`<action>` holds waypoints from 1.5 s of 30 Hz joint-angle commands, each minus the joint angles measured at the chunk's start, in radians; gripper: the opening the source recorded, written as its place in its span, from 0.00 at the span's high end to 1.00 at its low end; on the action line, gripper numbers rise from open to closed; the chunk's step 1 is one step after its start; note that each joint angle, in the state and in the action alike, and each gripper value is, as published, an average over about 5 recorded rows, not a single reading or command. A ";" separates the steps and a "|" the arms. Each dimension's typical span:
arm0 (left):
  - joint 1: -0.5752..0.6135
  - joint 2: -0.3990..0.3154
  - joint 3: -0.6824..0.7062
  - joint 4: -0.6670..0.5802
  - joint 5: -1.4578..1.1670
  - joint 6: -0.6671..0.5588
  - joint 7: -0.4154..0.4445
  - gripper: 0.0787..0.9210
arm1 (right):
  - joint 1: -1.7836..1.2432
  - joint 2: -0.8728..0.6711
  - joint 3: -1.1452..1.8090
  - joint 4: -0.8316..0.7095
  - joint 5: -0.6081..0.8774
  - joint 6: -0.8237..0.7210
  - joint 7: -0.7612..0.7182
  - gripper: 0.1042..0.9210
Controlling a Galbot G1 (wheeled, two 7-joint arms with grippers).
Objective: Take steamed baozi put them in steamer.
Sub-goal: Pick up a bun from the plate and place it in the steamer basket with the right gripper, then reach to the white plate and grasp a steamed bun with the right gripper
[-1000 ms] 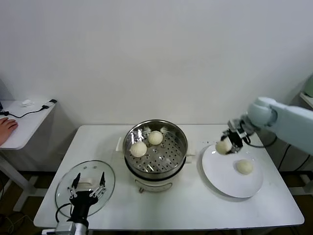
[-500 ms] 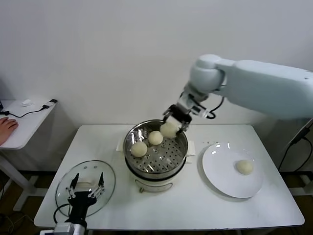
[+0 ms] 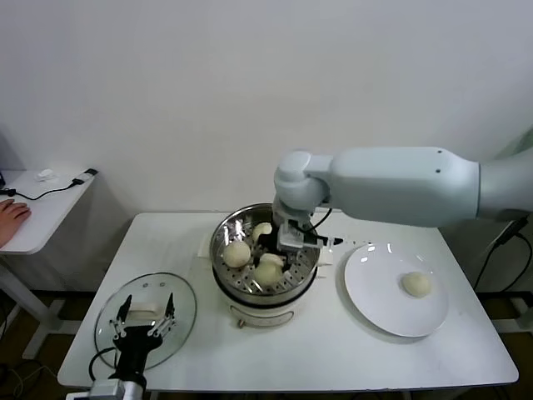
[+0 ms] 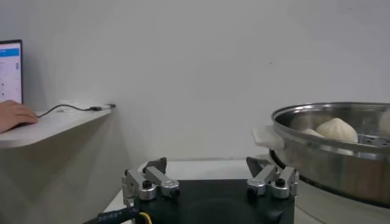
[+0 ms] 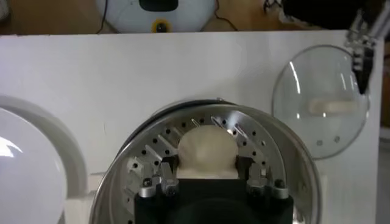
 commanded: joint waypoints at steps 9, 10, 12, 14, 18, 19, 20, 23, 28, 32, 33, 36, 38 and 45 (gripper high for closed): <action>-0.004 0.001 0.004 0.003 0.001 0.001 -0.001 0.12 | -0.110 0.066 -0.018 -0.056 -0.133 0.055 0.062 0.35; -0.004 0.001 0.004 0.003 0.002 0.000 -0.002 0.12 | -0.106 0.066 -0.016 -0.057 -0.130 0.054 0.065 0.34; -0.004 0.001 0.004 0.003 0.002 0.000 -0.002 0.12 | -0.093 0.064 -0.012 -0.057 -0.116 0.052 0.065 0.30; -0.003 0.001 0.003 0.003 0.002 -0.001 -0.002 0.12 | -0.068 0.057 -0.006 -0.052 -0.080 0.057 0.050 0.25; -0.003 0.002 0.001 0.001 0.002 -0.002 -0.001 0.12 | 0.011 0.027 0.011 -0.040 0.038 0.072 -0.019 0.14; -0.003 0.002 0.001 0.002 0.002 -0.003 -0.003 0.12 | 0.032 0.016 0.018 -0.041 0.068 0.077 -0.038 0.13; -0.004 0.001 0.001 0.002 0.002 -0.003 -0.004 0.12 | 0.053 0.002 0.026 -0.045 0.095 0.081 -0.057 0.13; -0.005 0.001 0.002 0.002 0.002 -0.004 -0.008 0.12 | 0.106 -0.057 0.044 -0.080 0.179 0.083 -0.124 0.12; -0.007 0.004 0.002 -0.001 0.000 -0.003 -0.005 0.12 | 0.182 -0.195 0.020 -0.203 0.363 -0.018 -0.234 0.12; -0.010 0.006 0.004 -0.001 -0.003 -0.003 -0.004 0.12 | 0.224 -0.319 -0.056 -0.323 0.443 -0.186 -0.270 0.12; -0.011 0.006 0.004 -0.001 -0.003 -0.002 -0.003 0.12 | 0.226 -0.349 -0.076 -0.347 0.443 -0.212 -0.274 0.12; -0.015 0.007 0.006 -0.002 -0.004 -0.001 -0.002 0.12 | 0.207 -0.440 -0.130 -0.385 0.425 -0.260 -0.277 0.12; -0.017 0.006 0.006 -0.002 -0.005 0.001 -0.001 0.12 | 0.174 -0.502 -0.157 -0.379 0.411 -0.286 -0.270 0.12; -0.021 0.004 0.002 0.006 -0.005 0.002 -0.001 0.12 | -0.072 -0.628 -0.055 -0.351 0.310 -0.406 -0.198 0.12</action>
